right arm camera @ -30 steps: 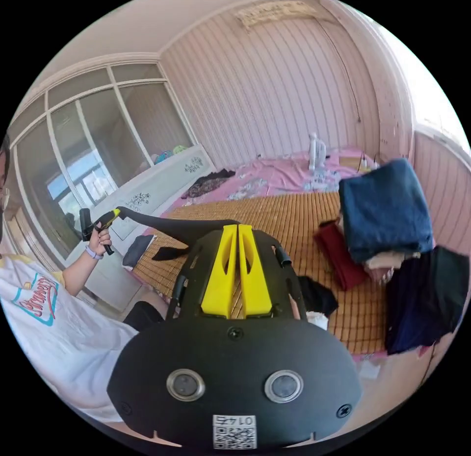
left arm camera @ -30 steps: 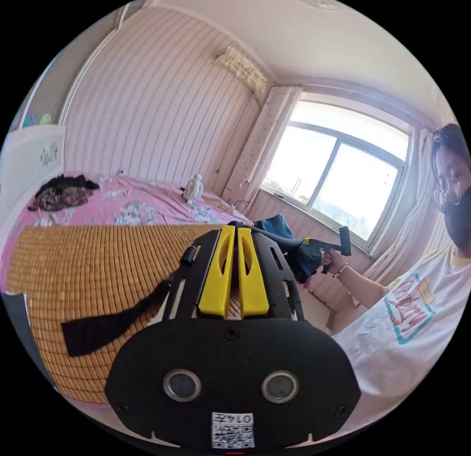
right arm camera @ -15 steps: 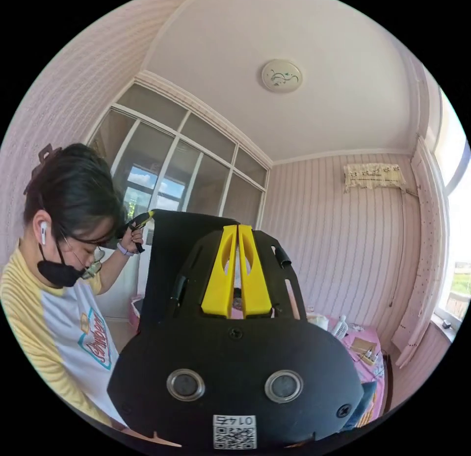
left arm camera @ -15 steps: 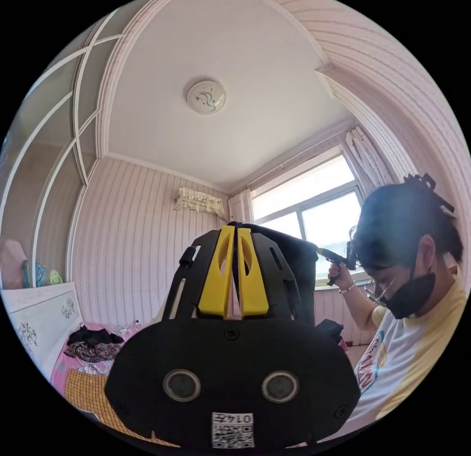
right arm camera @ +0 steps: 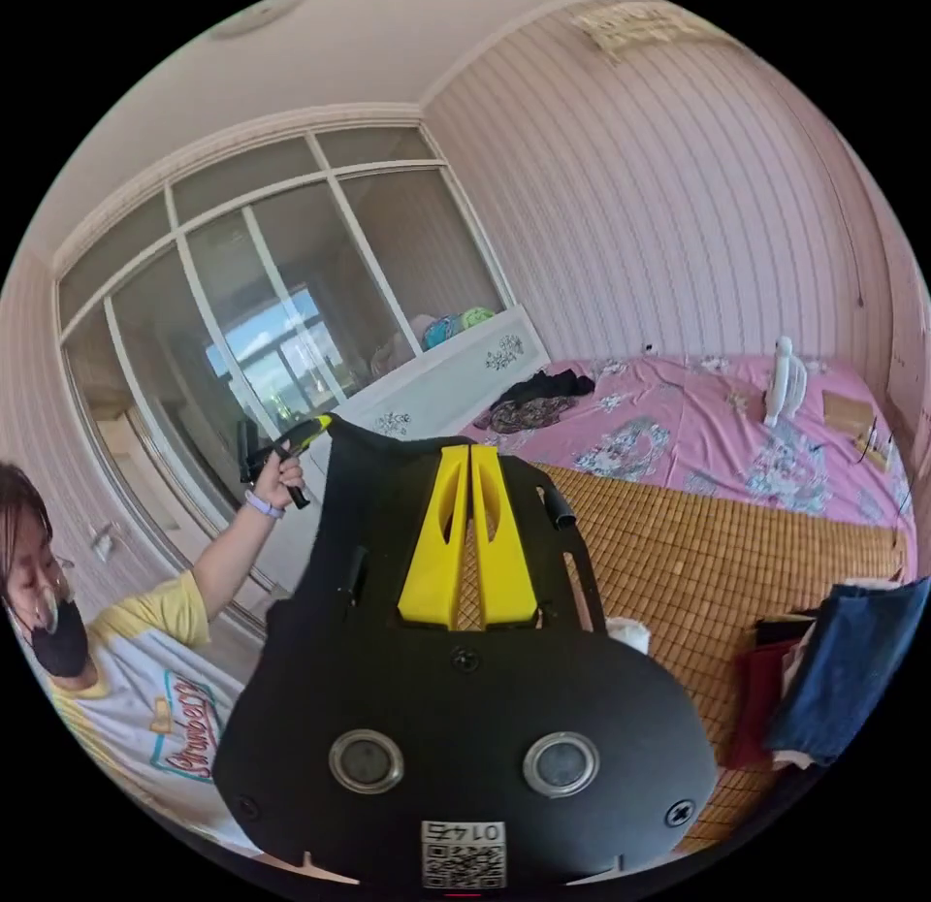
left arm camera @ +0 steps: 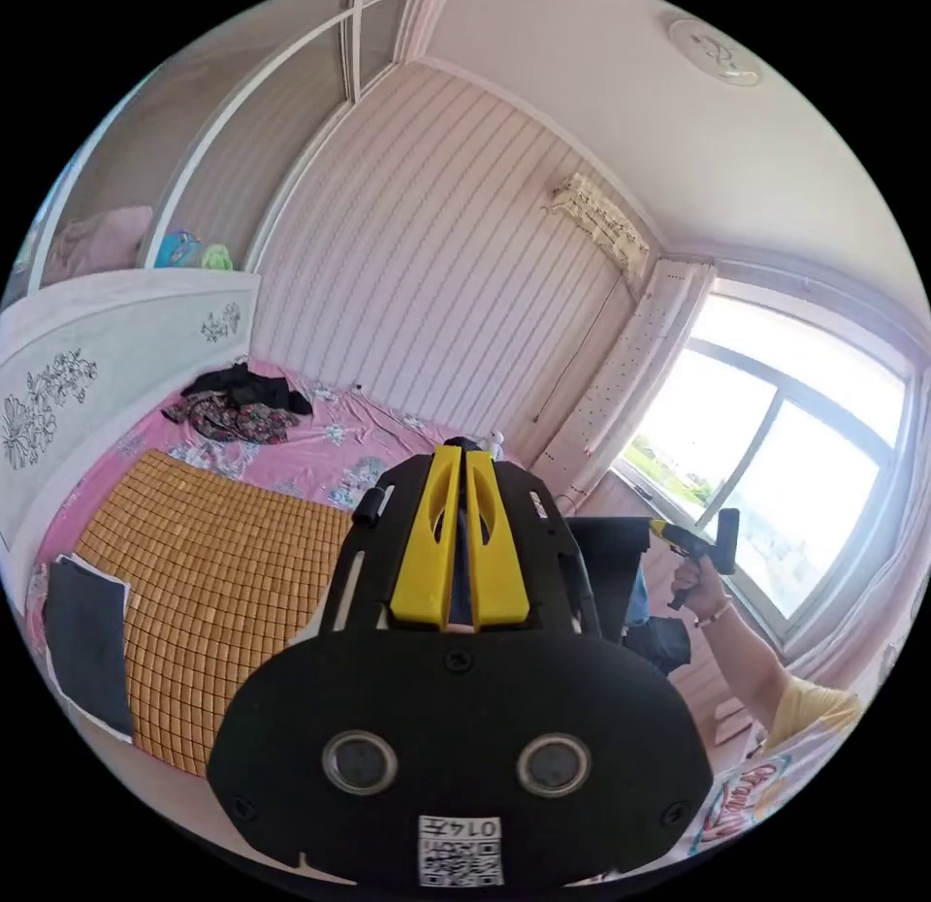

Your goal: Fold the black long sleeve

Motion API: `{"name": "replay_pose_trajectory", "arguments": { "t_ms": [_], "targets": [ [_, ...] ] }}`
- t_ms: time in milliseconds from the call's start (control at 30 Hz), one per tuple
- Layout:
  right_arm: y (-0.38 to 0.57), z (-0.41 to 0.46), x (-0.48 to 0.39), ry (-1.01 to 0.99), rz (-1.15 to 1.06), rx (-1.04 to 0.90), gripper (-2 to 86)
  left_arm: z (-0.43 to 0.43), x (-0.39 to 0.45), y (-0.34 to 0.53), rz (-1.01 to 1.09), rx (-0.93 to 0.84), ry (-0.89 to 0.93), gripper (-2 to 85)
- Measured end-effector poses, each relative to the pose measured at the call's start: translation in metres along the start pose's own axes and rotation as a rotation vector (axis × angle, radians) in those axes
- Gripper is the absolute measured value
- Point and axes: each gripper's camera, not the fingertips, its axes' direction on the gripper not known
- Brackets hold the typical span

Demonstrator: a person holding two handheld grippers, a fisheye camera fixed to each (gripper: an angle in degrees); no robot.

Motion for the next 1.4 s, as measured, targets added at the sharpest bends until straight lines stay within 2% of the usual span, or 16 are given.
{"name": "replay_pose_trajectory", "arguments": {
  "t_ms": [100, 200, 267, 333, 433, 533, 633, 700, 800, 900, 1000, 1133, 1233, 1300, 1400],
  "targets": [
    [-0.044, -0.015, 0.01, -0.022, 0.005, 0.133, -0.5, -0.001, 0.029, -0.042, 0.078, 0.086, -0.07, -1.0],
    [-0.085, -0.063, -0.012, -0.071, -0.114, 0.322, -0.5, -0.037, 0.059, -0.073, 0.142, 0.289, 0.01, -1.0],
    [-0.088, -0.081, -0.02, -0.035, -0.183, 0.384, -0.4, -0.048, 0.072, -0.072, 0.21, 0.352, 0.029, -1.0],
    [-0.075, -0.085, -0.012, -0.026, -0.208, 0.396, -0.4, -0.044, 0.074, -0.06, 0.267, 0.328, 0.023, -1.0],
    [-0.02, -0.063, 0.033, -0.038, -0.174, 0.329, -0.4, -0.008, 0.044, -0.01, 0.243, 0.193, 0.02, -1.0],
    [0.067, -0.015, 0.093, 0.041, -0.11, 0.205, -0.3, 0.039, 0.0, 0.074, 0.217, 0.021, -0.03, -1.0],
    [0.164, 0.053, 0.166, 0.115, 0.025, 0.007, -0.2, 0.091, -0.051, 0.175, 0.139, -0.185, -0.087, -1.0],
    [0.243, 0.11, 0.225, 0.117, 0.191, -0.158, -0.2, 0.133, -0.094, 0.254, 0.002, -0.37, -0.136, -1.0],
    [0.34, 0.168, 0.276, 0.138, 0.337, -0.365, 0.0, 0.167, -0.135, 0.347, -0.158, -0.532, -0.149, -1.0],
    [0.429, 0.202, 0.305, 0.245, 0.423, -0.518, 0.3, 0.19, -0.166, 0.426, -0.292, -0.695, -0.146, -1.0],
    [0.495, 0.212, 0.316, 0.335, 0.51, -0.56, 1.5, 0.198, -0.179, 0.478, -0.348, -0.838, -0.158, -0.9],
    [0.544, 0.229, 0.301, 0.365, 0.472, -0.587, 4.9, 0.186, -0.178, 0.505, -0.353, -0.857, -0.167, -0.7],
    [0.558, 0.256, 0.281, 0.432, 0.353, -0.618, 7.4, 0.174, -0.176, 0.512, -0.352, -0.825, -0.181, -0.2],
    [0.559, 0.27, 0.267, 0.48, 0.291, -0.573, 8.7, 0.169, -0.171, 0.517, -0.338, -0.798, -0.176, 2.1],
    [0.562, 0.287, 0.273, 0.511, 0.327, -0.575, 8.8, 0.173, -0.167, 0.527, -0.338, -0.806, -0.185, 6.8]
  ]
}}
